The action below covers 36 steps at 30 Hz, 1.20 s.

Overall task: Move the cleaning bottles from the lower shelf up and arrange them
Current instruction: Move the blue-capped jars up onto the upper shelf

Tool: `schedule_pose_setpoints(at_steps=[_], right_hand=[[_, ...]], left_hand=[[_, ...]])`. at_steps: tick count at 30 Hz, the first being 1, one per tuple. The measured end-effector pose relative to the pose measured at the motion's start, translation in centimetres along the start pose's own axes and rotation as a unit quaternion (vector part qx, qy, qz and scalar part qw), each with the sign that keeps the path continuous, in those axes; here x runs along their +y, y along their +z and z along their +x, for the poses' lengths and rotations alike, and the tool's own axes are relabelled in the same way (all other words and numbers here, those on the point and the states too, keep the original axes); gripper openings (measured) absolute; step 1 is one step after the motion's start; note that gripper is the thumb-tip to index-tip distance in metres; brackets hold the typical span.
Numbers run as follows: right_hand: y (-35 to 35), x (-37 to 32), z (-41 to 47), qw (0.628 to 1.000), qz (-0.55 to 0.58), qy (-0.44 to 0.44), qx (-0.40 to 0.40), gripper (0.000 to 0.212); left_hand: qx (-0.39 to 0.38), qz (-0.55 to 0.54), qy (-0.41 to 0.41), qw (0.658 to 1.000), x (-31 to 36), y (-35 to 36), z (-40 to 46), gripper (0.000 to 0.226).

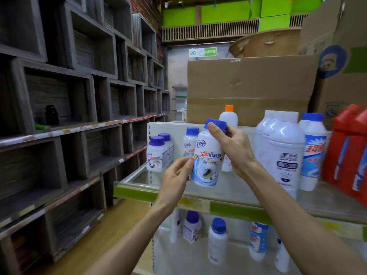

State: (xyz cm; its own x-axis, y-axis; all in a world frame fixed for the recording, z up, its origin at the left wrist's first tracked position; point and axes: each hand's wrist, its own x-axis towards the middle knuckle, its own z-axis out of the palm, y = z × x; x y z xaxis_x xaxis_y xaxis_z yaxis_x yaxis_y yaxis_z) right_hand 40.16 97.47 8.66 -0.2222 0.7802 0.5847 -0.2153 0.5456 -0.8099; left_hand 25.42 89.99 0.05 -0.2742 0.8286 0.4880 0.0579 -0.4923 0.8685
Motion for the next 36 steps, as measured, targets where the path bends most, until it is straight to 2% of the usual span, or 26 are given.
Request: schedule_pose_setpoints(at_steps=[2, 6, 13, 18, 23, 29, 33, 36], right_hand=[[1.4, 1.2, 1.2, 1.000, -0.015, 0.005, 0.005, 0.023], [3.4, 4.0, 3.6, 0.996, -0.084, 0.012, -0.008, 0.018], [6.2, 7.6, 5.7, 0.987, -0.159, 0.033, 0.001, 0.032], [7.0, 8.6, 6.5, 0.983, -0.178, 0.041, 0.017, 0.030], [7.0, 8.8, 6.9, 0.983, -0.174, 0.059, 0.027, 0.037], [6.7, 8.2, 6.8, 0.982, -0.180, 0.052, 0.015, 0.027], [6.6, 8.0, 6.7, 0.983, -0.173, 0.067, 0.002, 0.028], [6.4, 7.7, 6.7, 0.980, -0.185, 0.071, -0.010, 0.026]], left_hand=[[-0.002, 0.073, 0.004, 0.997, -0.2, -1.9, 1.2, 0.019], [-0.041, 0.190, 0.002, 0.981, -0.5, -4.6, 2.9, 0.028], [-0.103, 0.293, 0.025, 0.950, -1.6, -6.8, 4.7, 0.041], [-0.161, 0.346, 0.025, 0.924, -2.3, -7.3, 5.6, 0.047], [-0.180, 0.347, 0.014, 0.920, -2.5, -7.2, 6.2, 0.049], [-0.176, 0.335, 0.015, 0.926, -2.6, -6.7, 6.5, 0.048], [-0.176, 0.324, 0.010, 0.929, -2.7, -6.5, 6.3, 0.047], [-0.164, 0.285, -0.005, 0.944, -2.7, -6.2, 5.9, 0.042]])
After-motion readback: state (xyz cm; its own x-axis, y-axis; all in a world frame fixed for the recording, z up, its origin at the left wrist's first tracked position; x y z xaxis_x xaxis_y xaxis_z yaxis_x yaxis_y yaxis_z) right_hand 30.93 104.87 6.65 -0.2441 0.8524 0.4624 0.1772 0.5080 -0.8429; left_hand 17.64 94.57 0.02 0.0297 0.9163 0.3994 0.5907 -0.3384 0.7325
